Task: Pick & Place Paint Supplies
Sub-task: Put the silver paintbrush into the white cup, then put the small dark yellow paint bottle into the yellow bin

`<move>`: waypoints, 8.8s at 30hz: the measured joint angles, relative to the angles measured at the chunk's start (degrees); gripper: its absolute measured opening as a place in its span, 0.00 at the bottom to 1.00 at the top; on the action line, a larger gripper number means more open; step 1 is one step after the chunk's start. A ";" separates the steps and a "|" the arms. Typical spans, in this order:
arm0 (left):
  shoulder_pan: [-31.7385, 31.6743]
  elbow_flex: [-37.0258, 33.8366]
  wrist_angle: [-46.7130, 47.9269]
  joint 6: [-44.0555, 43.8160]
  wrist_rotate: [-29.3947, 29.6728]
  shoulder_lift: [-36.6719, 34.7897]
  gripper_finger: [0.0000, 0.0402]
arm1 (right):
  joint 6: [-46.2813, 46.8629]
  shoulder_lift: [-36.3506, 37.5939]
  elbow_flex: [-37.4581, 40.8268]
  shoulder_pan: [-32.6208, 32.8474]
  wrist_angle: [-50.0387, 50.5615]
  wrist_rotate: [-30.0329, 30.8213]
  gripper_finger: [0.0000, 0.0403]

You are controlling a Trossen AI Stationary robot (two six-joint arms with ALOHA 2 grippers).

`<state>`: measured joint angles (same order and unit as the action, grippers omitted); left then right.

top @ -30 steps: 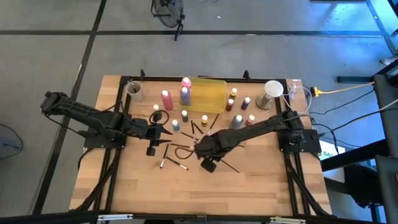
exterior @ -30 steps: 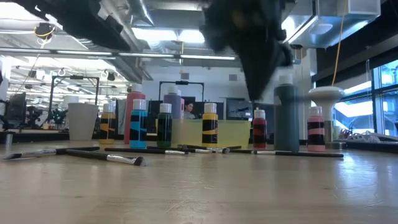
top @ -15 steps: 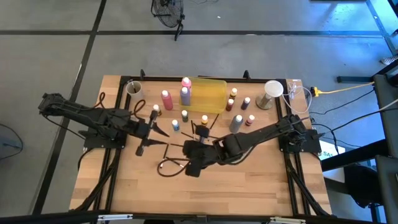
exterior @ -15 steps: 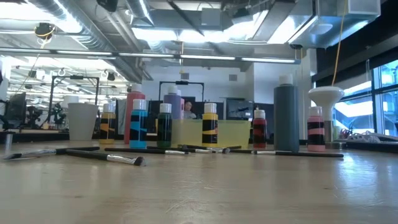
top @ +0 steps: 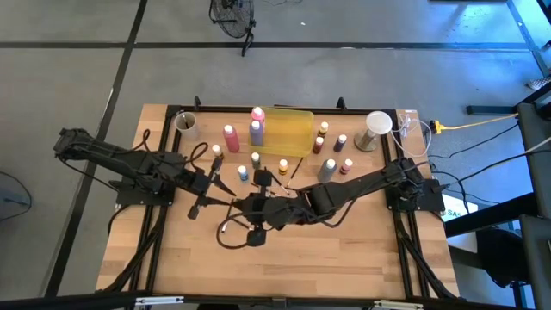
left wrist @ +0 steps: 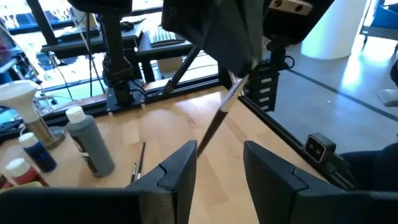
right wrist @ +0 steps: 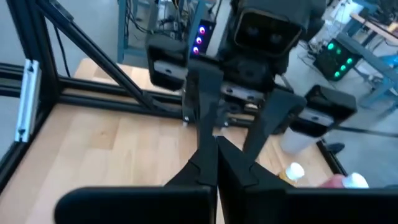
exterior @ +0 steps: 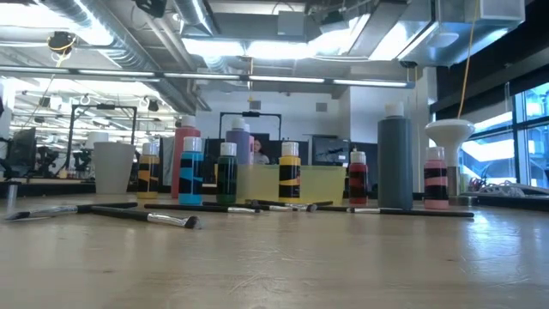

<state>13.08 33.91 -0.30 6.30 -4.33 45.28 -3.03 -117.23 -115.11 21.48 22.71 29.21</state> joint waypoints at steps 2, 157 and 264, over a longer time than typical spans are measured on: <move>0.00 0.00 -0.35 0.44 0.12 0.22 0.32 | -0.77 0.00 0.00 -0.36 -1.53 -0.90 0.00; -60.54 -21.88 10.36 -20.57 36.75 -23.56 0.12 | 50.82 0.02 0.02 -5.36 62.21 48.71 0.57; -41.32 -13.05 18.59 -13.28 1.58 -24.58 0.45 | 44.13 0.02 0.02 2.70 64.48 32.81 0.57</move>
<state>-28.24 20.86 18.29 -6.98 -2.76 20.69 41.10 -117.21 -115.09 24.18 87.20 62.02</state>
